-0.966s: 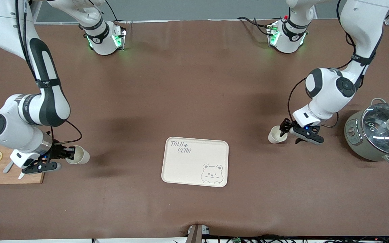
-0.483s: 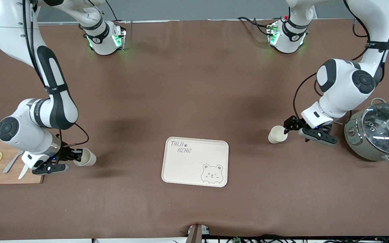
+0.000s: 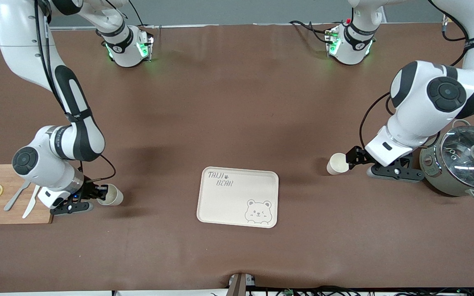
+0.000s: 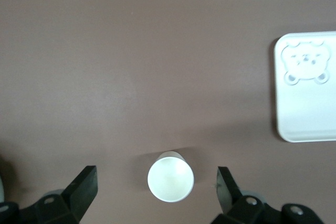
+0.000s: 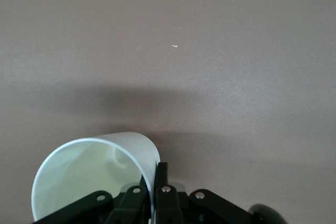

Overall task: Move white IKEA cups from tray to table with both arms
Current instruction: 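Open both grippers and raise them off the placed cups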

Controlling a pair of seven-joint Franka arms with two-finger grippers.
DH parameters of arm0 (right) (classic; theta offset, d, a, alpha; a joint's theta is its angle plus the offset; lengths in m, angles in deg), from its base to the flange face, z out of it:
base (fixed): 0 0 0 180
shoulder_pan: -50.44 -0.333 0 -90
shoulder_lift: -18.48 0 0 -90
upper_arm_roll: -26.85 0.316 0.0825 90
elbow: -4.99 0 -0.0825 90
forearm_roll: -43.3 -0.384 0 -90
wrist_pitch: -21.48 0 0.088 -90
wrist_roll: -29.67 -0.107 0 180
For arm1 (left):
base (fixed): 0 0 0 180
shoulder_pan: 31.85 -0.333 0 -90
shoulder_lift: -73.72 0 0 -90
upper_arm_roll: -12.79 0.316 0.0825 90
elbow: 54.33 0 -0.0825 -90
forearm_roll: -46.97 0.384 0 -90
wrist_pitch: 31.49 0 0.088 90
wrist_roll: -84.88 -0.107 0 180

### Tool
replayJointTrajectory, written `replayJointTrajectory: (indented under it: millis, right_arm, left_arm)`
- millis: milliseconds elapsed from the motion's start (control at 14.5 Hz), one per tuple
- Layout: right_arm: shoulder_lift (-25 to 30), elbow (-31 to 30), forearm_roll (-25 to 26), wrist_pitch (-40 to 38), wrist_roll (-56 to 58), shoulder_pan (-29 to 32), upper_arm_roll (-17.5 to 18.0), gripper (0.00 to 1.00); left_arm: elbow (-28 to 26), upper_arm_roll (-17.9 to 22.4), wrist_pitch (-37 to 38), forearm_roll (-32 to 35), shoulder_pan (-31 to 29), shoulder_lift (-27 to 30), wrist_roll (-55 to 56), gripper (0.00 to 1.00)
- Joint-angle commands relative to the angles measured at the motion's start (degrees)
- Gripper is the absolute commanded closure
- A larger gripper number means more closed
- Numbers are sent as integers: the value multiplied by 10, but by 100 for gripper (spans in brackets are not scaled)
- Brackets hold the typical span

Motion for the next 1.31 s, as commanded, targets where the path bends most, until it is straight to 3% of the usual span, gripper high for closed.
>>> replayJointTrajectory:
  millis: [0,69,207,345,483,690,759,1034,1241]
  right_arm:
    - [-6,-1,-14,14,11,1,5,100]
    - [-6,-1,-13,14,11,1,5,100]
    - [-6,-1,-13,14,11,1,5,100]
    - [-6,-1,-13,14,11,1,5,100]
    - [-6,-1,-14,13,9,4,5,43]
    - [-6,0,-14,13,10,6,5,5]
    - [-6,0,-14,13,10,6,5,0]
    - [-5,3,-14,12,11,6,5,0]
    - [0,18,-12,3,18,8,4,0]
  left_arm:
    - [60,9,48,13,13,-21,13,0]
    - [73,32,60,14,31,-20,13,0]
    - [103,117,97,11,105,-15,5,0]
    - [140,148,147,4,133,-14,-8,0]
    - [158,141,183,-6,127,-10,-18,0]
    - [161,146,220,-34,141,6,-20,0]
    - [169,148,238,-33,148,15,-20,0]
    - [174,151,291,-36,154,56,-44,0]
    - [176,151,296,-33,156,52,-23,0]
